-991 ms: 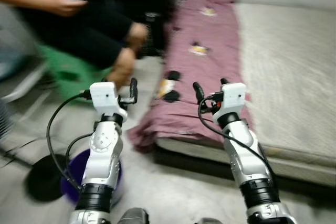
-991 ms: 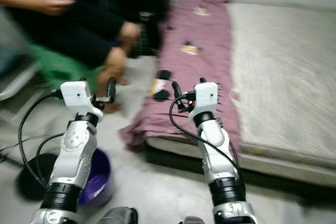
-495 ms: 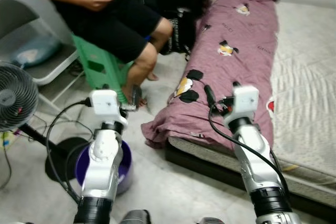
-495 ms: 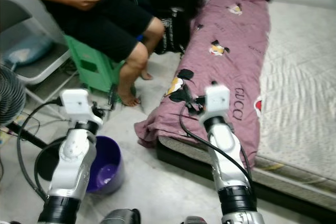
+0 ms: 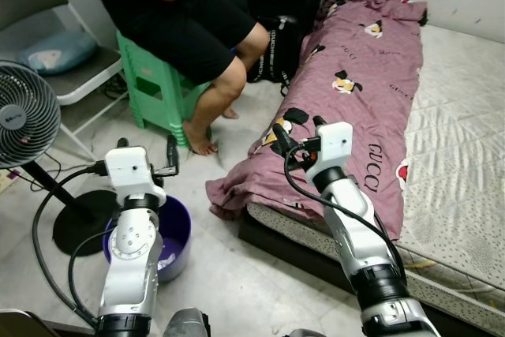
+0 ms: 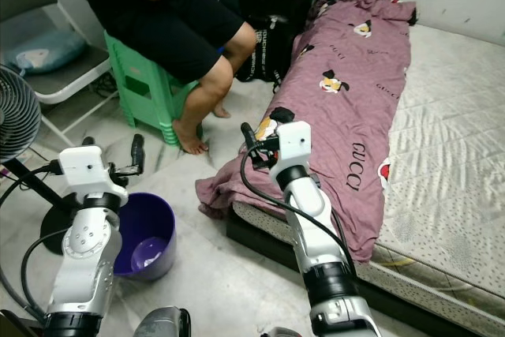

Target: Clean up the room

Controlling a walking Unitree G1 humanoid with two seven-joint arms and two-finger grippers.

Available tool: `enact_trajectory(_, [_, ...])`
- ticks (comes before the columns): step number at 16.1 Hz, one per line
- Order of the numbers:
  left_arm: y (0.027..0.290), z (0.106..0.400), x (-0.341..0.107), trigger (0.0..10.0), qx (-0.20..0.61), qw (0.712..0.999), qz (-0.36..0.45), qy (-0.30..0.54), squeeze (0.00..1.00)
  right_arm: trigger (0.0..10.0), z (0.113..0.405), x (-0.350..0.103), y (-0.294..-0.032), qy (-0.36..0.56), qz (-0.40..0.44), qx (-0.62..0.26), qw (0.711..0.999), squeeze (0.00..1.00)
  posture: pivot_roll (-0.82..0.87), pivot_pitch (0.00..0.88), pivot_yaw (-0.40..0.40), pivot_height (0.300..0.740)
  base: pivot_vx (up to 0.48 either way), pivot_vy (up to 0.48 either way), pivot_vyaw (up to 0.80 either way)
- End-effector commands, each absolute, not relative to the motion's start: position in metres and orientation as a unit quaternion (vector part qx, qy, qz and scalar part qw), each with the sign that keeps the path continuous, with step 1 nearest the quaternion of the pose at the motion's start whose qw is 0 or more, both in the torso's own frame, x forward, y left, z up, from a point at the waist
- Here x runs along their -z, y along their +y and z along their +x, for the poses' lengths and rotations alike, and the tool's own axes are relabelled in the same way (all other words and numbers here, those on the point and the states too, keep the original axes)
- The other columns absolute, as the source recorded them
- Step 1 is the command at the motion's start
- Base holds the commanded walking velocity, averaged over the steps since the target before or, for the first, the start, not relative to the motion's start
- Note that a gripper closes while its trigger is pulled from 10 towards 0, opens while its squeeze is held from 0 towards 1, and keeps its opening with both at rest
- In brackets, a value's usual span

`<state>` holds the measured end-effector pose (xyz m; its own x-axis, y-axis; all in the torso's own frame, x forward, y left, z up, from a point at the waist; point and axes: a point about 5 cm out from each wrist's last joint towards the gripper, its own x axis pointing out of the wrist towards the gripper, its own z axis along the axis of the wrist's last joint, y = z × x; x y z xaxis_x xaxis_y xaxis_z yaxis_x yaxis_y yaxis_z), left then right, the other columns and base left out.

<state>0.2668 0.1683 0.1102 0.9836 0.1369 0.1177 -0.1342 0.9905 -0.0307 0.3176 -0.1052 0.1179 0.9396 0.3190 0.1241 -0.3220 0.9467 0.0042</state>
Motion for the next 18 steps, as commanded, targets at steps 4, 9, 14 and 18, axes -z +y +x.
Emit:
enact_trajectory(4, [0.167,0.272,-0.119,10.0,-0.067,0.995,0.000,-0.068,0.00,10.0,0.320,-0.127,-0.109,-0.080,-0.001,-0.163,0.983,0.00,0.08,0.089,-0.032,0.740,0.000,0.000,0.20])
enact_trajectory(9, [0.156,0.271,-0.117,10.0,-0.046,0.997,-0.008,-0.055,0.00,10.0,0.307,-0.123,-0.128,-0.074,-0.016,-0.145,0.987,0.00,0.02,0.125,-0.016,0.740,0.000,0.000,0.79])
enact_trajectory(14, [0.145,0.274,-0.119,10.0,-0.016,0.998,-0.010,-0.051,0.00,10.0,0.303,-0.123,-0.126,-0.070,-0.019,-0.144,0.987,0.00,-0.01,0.129,-0.012,0.740,0.000,0.000,0.79])
enact_trajectory(18, [0.144,0.277,-0.122,10.0,-0.017,0.998,-0.013,-0.055,0.00,10.0,0.304,-0.126,-0.126,-0.072,-0.020,-0.146,0.986,0.00,-0.01,0.126,-0.021,0.740,0.000,0.000,0.78])
